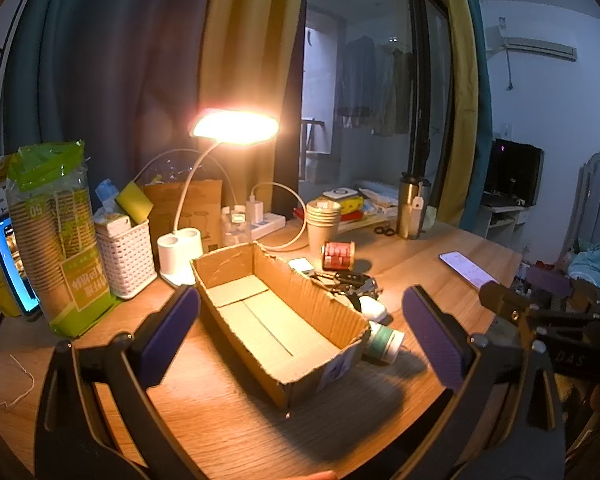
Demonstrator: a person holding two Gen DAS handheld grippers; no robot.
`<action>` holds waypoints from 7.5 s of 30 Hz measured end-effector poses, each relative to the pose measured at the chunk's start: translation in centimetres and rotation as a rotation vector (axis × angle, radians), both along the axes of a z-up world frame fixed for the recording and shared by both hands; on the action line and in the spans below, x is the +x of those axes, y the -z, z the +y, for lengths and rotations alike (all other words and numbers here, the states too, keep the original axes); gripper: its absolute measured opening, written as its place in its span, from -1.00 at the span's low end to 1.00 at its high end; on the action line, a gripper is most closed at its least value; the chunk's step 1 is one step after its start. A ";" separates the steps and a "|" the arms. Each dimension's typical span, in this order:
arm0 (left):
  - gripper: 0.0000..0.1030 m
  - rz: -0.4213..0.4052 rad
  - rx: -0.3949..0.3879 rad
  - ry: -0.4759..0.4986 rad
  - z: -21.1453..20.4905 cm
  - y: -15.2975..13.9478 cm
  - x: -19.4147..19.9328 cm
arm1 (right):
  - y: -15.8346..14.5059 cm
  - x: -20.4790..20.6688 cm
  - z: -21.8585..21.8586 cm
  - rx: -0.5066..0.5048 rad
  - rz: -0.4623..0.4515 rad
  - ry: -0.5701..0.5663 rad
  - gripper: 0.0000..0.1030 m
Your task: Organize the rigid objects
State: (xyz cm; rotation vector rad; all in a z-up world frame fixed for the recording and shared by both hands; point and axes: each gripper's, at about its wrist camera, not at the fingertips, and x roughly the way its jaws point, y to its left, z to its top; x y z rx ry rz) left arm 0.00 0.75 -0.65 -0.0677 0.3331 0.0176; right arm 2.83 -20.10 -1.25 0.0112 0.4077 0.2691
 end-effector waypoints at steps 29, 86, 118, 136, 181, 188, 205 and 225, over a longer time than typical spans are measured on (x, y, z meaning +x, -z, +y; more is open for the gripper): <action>0.99 0.028 -0.010 -0.016 0.2 0.4 0.2 | 0.0 0.3 0.4 -0.021 0.006 -0.013 0.91; 0.97 0.256 -0.046 -0.057 5.6 7.5 8.2 | 7.7 8.3 3.6 -0.162 0.203 -0.061 0.91; -0.82 0.563 -0.141 0.006 9.7 13.1 16.9 | 9.9 10.8 4.9 -0.191 0.255 -0.087 0.91; -0.81 0.544 -0.275 0.040 11.9 13.5 17.5 | 12.1 12.1 7.6 -0.207 0.309 -0.119 0.79; -0.81 0.533 -0.241 0.016 11.7 13.5 17.5 | 6.2 11.1 15.4 -0.098 0.210 -0.369 0.34; -0.81 0.534 -0.241 0.015 11.7 13.5 17.6 | 6.0 10.9 15.3 -0.086 0.204 -0.382 0.35; -0.80 0.533 -0.242 0.017 11.6 13.5 17.5 | 4.9 12.8 7.6 -0.044 0.141 -0.130 0.35; -0.80 0.533 -0.242 0.016 11.5 13.5 17.5 | 10.0 16.2 9.7 -0.185 0.253 -0.185 0.17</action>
